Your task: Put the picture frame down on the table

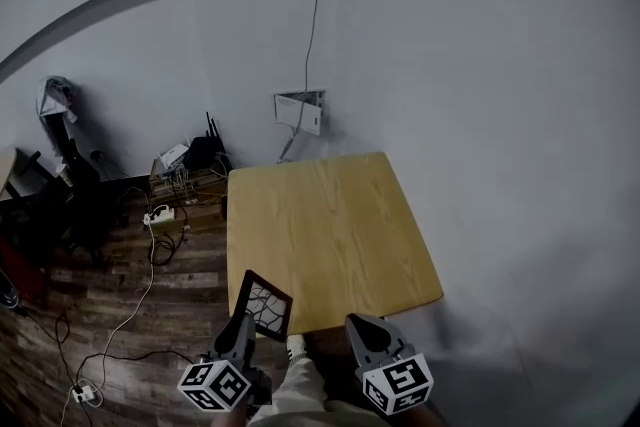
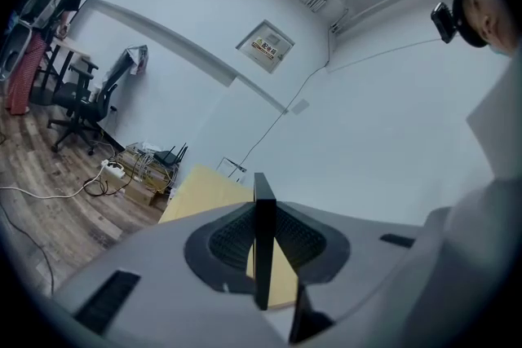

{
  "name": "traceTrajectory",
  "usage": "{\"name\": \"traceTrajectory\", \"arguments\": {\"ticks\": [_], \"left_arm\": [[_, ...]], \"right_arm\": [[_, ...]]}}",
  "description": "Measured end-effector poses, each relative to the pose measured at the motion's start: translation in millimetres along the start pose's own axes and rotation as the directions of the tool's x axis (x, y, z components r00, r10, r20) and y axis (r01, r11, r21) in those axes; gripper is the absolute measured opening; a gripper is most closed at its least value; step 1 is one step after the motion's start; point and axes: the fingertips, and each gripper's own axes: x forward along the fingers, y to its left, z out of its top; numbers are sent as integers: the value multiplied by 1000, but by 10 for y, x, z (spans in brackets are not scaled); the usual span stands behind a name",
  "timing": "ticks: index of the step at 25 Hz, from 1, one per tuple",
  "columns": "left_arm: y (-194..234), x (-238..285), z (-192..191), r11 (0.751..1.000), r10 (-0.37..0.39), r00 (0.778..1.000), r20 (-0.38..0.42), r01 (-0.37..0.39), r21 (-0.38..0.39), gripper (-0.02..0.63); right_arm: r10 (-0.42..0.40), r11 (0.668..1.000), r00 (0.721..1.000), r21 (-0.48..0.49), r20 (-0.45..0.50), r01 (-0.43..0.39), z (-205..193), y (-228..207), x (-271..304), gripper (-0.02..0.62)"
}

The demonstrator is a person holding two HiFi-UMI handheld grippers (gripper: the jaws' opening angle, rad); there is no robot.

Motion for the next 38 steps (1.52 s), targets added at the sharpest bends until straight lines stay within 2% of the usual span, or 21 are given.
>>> {"name": "traceTrajectory", "arguments": {"ticks": [7, 19, 32, 38], "left_arm": [[86, 574, -34, 999, -43, 999, -30, 42, -21, 64], [453, 1541, -4, 997, -72, 989, -126, 66, -51, 64], [765, 2342, -133, 997, -64, 972, -228, 50, -65, 64], [855, 2523, -210, 999, -37, 961, -273, 31, -25, 64]], "right_arm": [[-21, 1000, 999, 1, -30, 21, -35, -238, 376, 0], [-58, 997, 997, -45, -60, 56, 261, -563, 1184, 0], [-37, 998, 991, -57, -127, 30, 305, -795, 1928, 0], [-33, 999, 989, -38, -147, 27, 292, -871, 2102, 0]]}}
